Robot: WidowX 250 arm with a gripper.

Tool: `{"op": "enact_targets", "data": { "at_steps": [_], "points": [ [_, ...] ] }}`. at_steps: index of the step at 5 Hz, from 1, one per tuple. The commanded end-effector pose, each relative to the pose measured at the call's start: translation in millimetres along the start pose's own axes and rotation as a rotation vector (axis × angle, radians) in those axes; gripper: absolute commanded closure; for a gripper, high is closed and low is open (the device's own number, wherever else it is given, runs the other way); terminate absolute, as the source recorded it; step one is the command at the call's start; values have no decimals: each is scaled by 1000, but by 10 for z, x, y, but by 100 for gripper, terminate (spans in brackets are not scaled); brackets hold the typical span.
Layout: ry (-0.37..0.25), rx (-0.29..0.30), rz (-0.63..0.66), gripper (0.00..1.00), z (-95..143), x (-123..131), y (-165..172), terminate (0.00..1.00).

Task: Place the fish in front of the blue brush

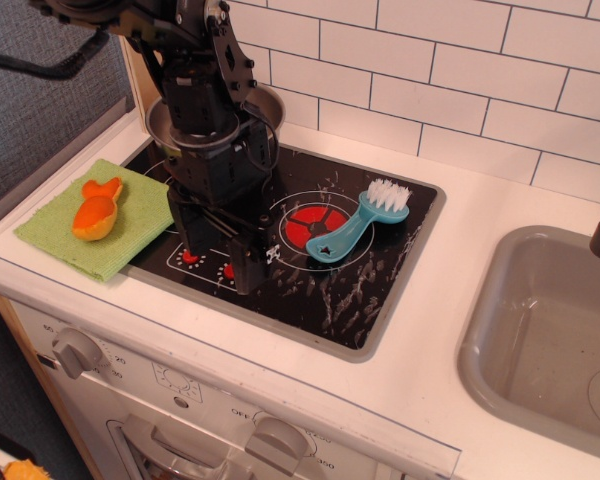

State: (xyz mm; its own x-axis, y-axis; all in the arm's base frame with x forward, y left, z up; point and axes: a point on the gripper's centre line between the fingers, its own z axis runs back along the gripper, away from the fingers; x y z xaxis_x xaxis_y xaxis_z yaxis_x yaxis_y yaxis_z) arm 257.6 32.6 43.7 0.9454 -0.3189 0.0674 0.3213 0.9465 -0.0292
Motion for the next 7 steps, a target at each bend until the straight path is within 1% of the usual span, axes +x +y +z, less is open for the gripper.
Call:
{"op": "enact_targets", "data": {
  "at_steps": [1,2,3,4,5,6,7],
  "points": [
    [0,0,0,0,0,0,0,0],
    [-8,-6,68,0,30,-140,184,0],
    [-57,-5,138,0,168,-290,407,0],
    [-71,75,242,0,344,-521,584,0],
    [-119,96,326,0,519,-689,751,0],
    [-127,106,384,0,568,-727,910,0],
    [-91,80,421,0,398,-716,1071,0]
  ]
}}
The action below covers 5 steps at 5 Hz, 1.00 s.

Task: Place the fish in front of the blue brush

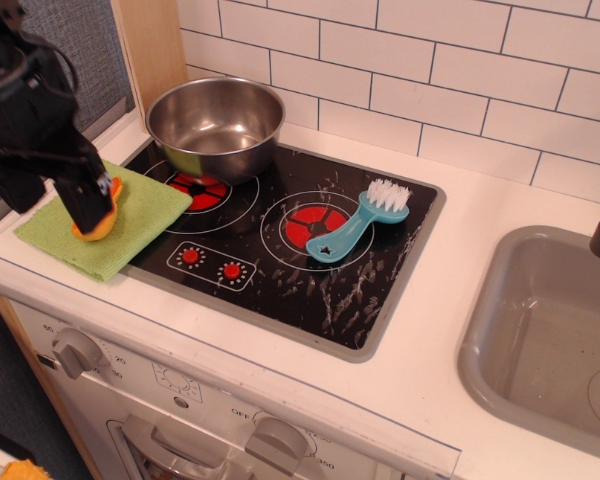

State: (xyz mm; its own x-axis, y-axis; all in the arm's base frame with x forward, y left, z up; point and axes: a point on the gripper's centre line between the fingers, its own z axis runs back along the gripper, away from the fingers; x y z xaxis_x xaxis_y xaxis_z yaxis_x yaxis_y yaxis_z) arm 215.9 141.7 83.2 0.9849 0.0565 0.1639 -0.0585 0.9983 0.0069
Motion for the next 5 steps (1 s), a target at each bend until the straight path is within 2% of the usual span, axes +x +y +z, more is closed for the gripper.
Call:
{"op": "enact_targets", "data": {
  "at_steps": [1,3,5],
  "points": [
    [75,-1,59,0,-320,135,236,0],
    [110,4,76,0,-438,223,284,0],
    [105,15,78,0,-464,269,275,0]
  ]
}}
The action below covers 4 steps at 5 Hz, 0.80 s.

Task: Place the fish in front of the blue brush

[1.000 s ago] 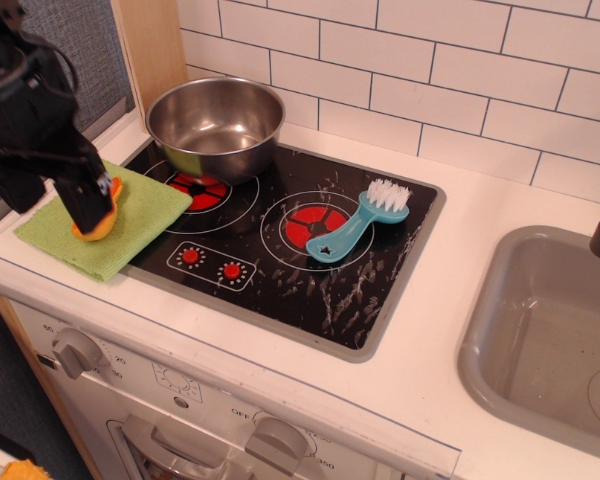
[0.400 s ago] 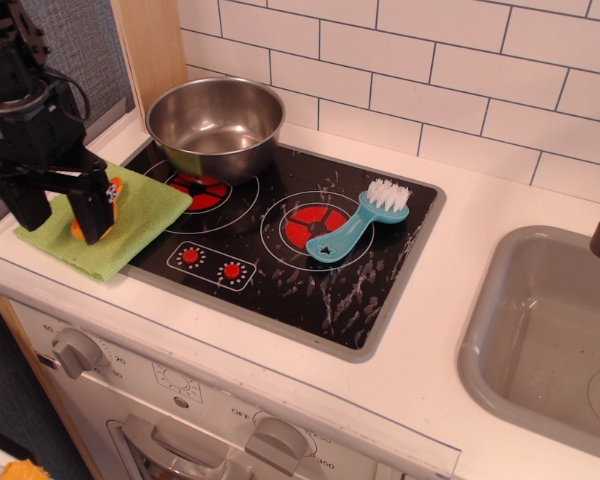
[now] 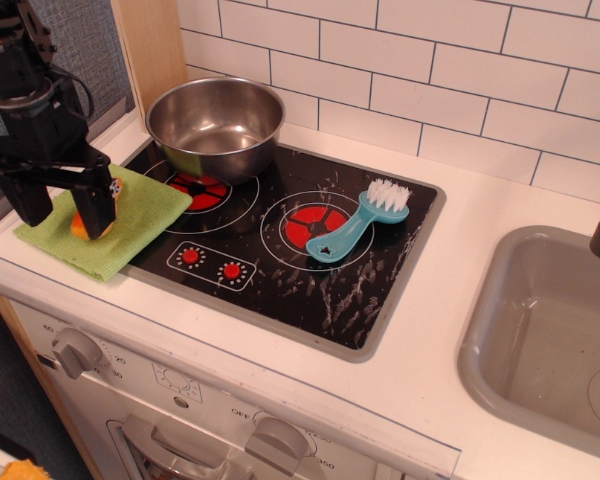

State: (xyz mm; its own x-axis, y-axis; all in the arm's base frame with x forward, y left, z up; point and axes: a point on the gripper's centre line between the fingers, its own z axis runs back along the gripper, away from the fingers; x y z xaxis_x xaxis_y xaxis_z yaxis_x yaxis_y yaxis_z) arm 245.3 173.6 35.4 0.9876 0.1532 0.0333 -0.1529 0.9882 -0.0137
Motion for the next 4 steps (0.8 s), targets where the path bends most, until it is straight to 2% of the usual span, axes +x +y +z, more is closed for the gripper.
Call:
{"op": "enact_targets", "data": {
  "at_steps": [1,2,3,4],
  "points": [
    [-31,42,-21,0,64,7,-79,0],
    [-43,51,-27,0,70,-15,-141,0],
    [-41,49,-39,100,50,-48,-192,0],
    [-39,52,-53,100,49,-67,-243,0]
  ]
}}
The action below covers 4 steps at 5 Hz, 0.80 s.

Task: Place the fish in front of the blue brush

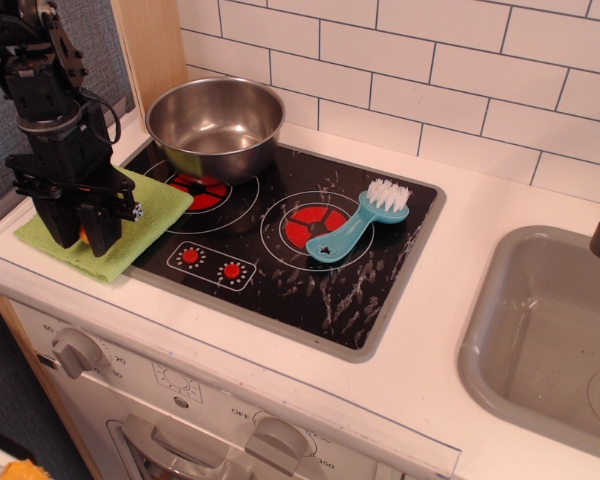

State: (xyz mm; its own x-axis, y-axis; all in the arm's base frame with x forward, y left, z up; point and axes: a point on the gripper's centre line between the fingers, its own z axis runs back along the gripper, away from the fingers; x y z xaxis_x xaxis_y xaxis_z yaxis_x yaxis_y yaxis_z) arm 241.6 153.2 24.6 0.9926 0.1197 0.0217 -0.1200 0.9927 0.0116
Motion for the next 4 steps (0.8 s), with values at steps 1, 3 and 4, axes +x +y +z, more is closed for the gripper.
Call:
{"op": "enact_targets", "data": {
  "at_steps": [1,3,4],
  "points": [
    [-68,34,-27,100,221,7,-87,0],
    [-229,1,-203,100,668,84,-602,0],
    [-238,-22,-368,100,705,128,-1059,0]
  ]
}}
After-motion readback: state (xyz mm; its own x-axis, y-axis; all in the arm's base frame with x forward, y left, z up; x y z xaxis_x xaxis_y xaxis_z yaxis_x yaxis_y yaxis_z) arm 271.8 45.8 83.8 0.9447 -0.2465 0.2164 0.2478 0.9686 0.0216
